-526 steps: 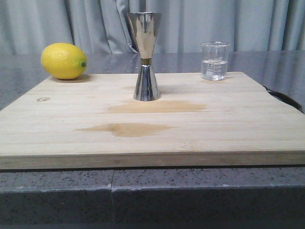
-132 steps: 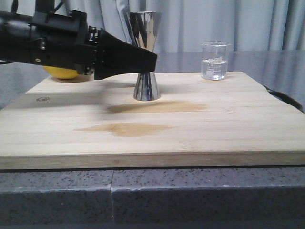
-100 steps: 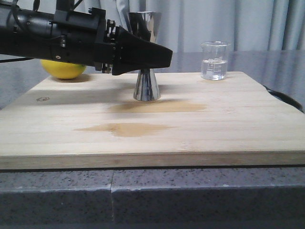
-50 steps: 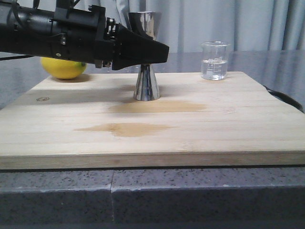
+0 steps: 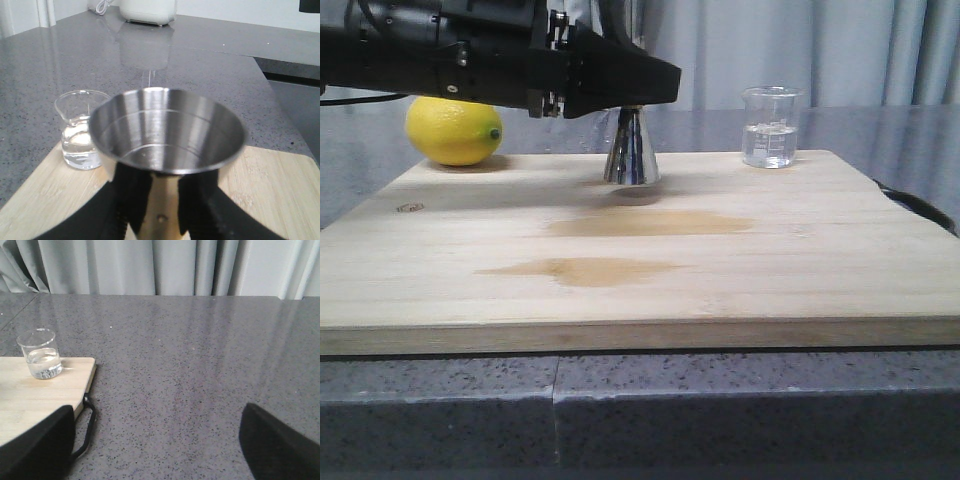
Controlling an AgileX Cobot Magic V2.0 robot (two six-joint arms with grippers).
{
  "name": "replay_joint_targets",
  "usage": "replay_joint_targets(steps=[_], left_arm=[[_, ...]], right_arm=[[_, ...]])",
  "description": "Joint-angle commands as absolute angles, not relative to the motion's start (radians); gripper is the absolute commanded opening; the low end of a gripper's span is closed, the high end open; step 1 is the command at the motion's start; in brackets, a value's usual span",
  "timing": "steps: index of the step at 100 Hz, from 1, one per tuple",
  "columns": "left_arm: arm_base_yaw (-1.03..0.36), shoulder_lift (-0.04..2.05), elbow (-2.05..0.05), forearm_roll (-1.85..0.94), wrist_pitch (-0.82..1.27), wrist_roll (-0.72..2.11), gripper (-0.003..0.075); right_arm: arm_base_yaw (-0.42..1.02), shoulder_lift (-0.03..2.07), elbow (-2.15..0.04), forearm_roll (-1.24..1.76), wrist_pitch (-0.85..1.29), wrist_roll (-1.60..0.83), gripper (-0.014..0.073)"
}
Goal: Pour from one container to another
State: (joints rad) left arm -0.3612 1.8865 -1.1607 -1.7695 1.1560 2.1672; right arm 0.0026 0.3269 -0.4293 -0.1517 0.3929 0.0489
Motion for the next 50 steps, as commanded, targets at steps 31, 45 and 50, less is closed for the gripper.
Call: replay_joint_targets(steps=[31, 45, 50], left_arm=[[-0.374, 1.795, -1.224, -1.849, 1.268, 2.097, 0.022], [-0.374, 1.748, -1.219, -1.821, 1.268, 2.097, 0.022], [-0.374, 1.73, -1.213, -1.811, 1.268, 2.097, 0.022]], right_arm=[[0.003, 0.377, -0.467, -0.124, 0.321, 0.044, 0.0585], [0.021, 0.426, -0.499, -0.098, 0.324, 0.044, 0.0585], [0.037, 0.448, -0.513, -0.097, 0.324, 0.044, 0.0585]])
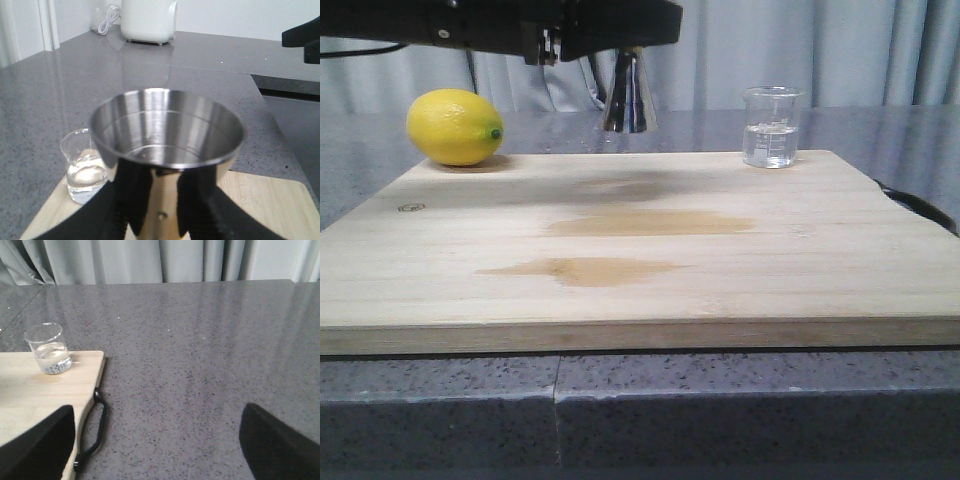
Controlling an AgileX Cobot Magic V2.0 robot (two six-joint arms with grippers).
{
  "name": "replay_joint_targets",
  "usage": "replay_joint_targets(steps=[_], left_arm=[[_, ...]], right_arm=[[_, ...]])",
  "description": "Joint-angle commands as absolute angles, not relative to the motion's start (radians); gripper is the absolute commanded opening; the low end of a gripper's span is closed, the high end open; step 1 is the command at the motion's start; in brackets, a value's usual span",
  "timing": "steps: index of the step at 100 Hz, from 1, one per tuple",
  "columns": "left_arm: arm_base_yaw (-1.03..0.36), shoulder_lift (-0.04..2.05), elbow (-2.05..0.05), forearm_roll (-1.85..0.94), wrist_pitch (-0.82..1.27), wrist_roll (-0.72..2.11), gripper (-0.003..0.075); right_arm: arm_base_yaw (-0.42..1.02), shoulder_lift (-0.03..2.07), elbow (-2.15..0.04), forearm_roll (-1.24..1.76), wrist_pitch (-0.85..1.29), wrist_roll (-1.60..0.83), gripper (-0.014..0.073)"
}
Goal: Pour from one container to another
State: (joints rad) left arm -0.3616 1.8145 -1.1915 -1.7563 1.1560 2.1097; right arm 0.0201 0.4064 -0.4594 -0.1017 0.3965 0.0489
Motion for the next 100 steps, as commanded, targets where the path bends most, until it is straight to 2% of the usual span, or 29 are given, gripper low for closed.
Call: replay_joint_targets(steps=[1, 14, 40, 100], left_arm=[[-0.374, 1.726, -1.21, -1.808, 1.268, 2.097, 0.022], [-0.374, 1.698, -1.167, -1.806, 1.268, 2.095, 0.022], [-0.374, 1.682, -1.1, -1.81, 1.268, 2.106, 0.022], [-0.374, 1.684, -1.1, -1.823, 1.257, 2.106, 0.022]], right_arm=[[0.043, 0.455, -0.513, -0.097, 0.324, 0.044, 0.0585], [0.107, 0.523, -0.532, -0.097, 0.304, 0.044, 0.0585], [0.256, 0.691, -0.532, -0.097, 0.127, 0.044, 0.0585], [0.323, 1.248, -0.532, -0.098, -0.69, 0.044, 0.0585]])
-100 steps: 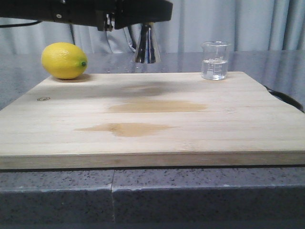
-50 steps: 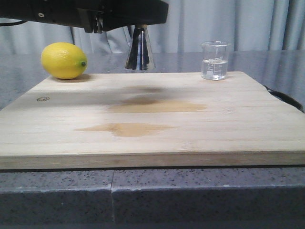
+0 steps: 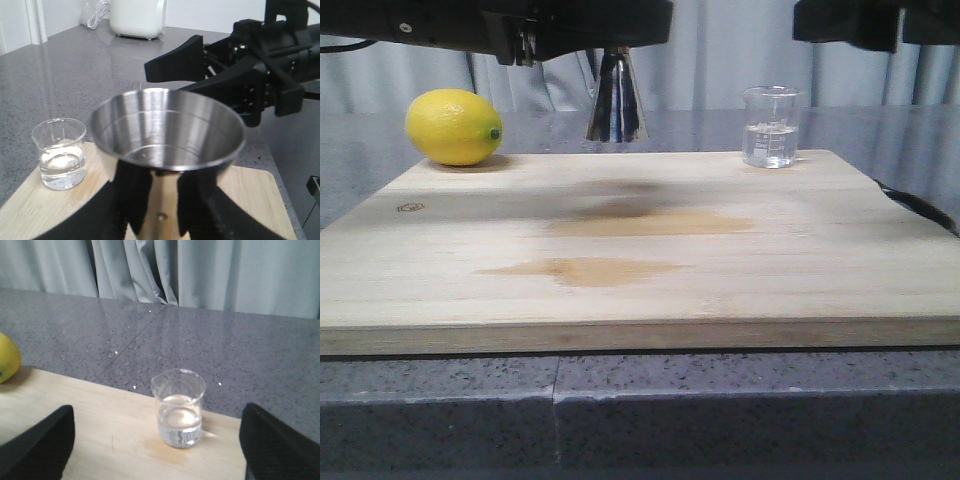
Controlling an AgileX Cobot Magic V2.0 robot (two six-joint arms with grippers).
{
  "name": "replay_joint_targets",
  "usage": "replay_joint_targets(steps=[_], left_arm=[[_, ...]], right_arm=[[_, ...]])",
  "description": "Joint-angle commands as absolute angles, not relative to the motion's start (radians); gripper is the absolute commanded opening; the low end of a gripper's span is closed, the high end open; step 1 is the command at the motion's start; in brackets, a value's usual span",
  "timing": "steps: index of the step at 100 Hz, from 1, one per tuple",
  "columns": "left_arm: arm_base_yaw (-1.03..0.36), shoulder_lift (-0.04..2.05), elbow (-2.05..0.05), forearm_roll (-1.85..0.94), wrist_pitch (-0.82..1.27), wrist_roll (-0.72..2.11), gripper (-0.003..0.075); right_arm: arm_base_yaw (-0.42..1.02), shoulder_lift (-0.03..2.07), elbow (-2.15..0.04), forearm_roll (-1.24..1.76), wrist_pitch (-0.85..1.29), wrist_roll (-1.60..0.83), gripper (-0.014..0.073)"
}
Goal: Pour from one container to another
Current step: 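Reach the right gripper to the glass beaker and grasp it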
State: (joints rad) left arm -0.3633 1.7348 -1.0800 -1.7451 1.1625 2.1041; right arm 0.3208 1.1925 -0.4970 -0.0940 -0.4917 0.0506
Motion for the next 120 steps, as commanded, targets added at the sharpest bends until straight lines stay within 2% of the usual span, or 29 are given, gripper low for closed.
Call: replay_joint_targets(steps=[1, 20, 58, 97, 104, 120], left_arm=[[-0.374, 1.686, -1.1, -1.823, 1.257, 2.106, 0.022], [-0.374, 1.686, -1.1, -1.823, 1.257, 2.106, 0.022], [-0.374, 1.688, -1.1, -1.823, 1.257, 2.106, 0.022], [-0.374, 1.688, -1.1, -1.823, 1.257, 2.106, 0.022], [-0.374, 1.688, -1.1, -1.823, 1.257, 2.106, 0.022], [-0.374, 1.688, -1.1, -1.823, 1.257, 2.106, 0.022]], right_arm=[[0.323, 1.255, -0.532, -0.098, -0.709, 0.044, 0.0585], [0.32, 1.431, -0.536, -0.098, -0.899, 0.044, 0.0585], [0.305, 1.613, -0.673, -0.098, -0.834, 0.044, 0.0585], [0.271, 1.692, -0.704, -0.146, -0.899, 0.044, 0.0582], [0.271, 1.692, -0.704, -0.146, -0.893, 0.044, 0.0558], [0.271, 1.692, -0.704, -0.15, -0.893, 0.044, 0.0435]])
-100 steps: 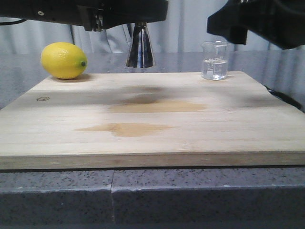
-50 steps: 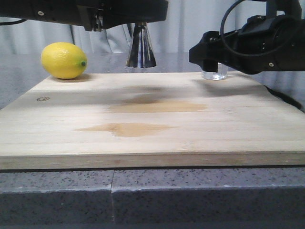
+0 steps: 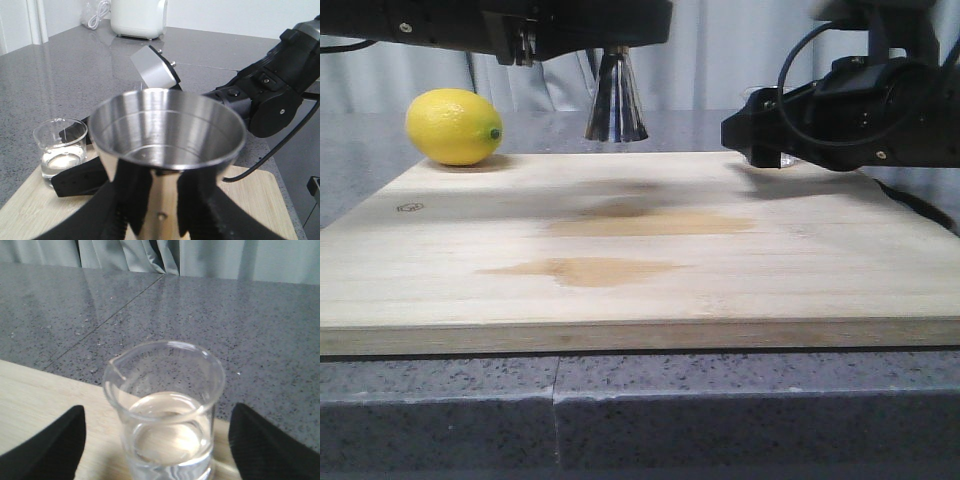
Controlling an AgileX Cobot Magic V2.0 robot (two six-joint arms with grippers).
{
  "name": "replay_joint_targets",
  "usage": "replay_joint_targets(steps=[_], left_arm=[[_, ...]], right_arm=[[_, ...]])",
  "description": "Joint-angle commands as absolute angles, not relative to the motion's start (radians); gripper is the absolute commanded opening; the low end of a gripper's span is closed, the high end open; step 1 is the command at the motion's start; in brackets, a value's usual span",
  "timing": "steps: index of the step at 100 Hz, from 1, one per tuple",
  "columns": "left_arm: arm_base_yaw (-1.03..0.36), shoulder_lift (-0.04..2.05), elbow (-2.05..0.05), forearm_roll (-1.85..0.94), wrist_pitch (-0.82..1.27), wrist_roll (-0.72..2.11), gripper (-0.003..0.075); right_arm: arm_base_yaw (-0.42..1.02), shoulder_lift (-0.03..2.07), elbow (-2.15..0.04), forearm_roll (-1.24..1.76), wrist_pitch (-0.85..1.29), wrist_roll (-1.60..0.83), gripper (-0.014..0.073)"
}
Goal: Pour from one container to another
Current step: 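Reach the right gripper to the glass beaker and grasp it, then lift the beaker with the right gripper over the jigger cup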
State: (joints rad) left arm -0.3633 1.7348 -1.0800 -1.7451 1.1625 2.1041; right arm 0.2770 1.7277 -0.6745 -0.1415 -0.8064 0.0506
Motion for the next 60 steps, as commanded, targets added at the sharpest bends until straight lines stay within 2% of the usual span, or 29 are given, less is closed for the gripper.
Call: replay_joint_targets(steps=[1, 24, 39, 60], left_arm=[[-0.374, 1.688, -1.1, -1.823, 1.257, 2.106, 0.022], [-0.374, 1.688, -1.1, -1.823, 1.257, 2.106, 0.022], [-0.374, 1.688, -1.1, -1.823, 1.257, 2.106, 0.022], [-0.374, 1.688, -1.1, -1.823, 1.257, 2.106, 0.022]], right_arm=[[0.271, 1.692, -0.704, -0.15, -0.893, 0.044, 0.0423], [0.271, 1.692, -0.704, -0.16, -0.893, 0.044, 0.0289], [0.271, 1.679, -0.704, -0.16, -0.871, 0.044, 0.0286], [0.271, 1.544, -0.704, -0.172, -0.691, 0.046, 0.0286]])
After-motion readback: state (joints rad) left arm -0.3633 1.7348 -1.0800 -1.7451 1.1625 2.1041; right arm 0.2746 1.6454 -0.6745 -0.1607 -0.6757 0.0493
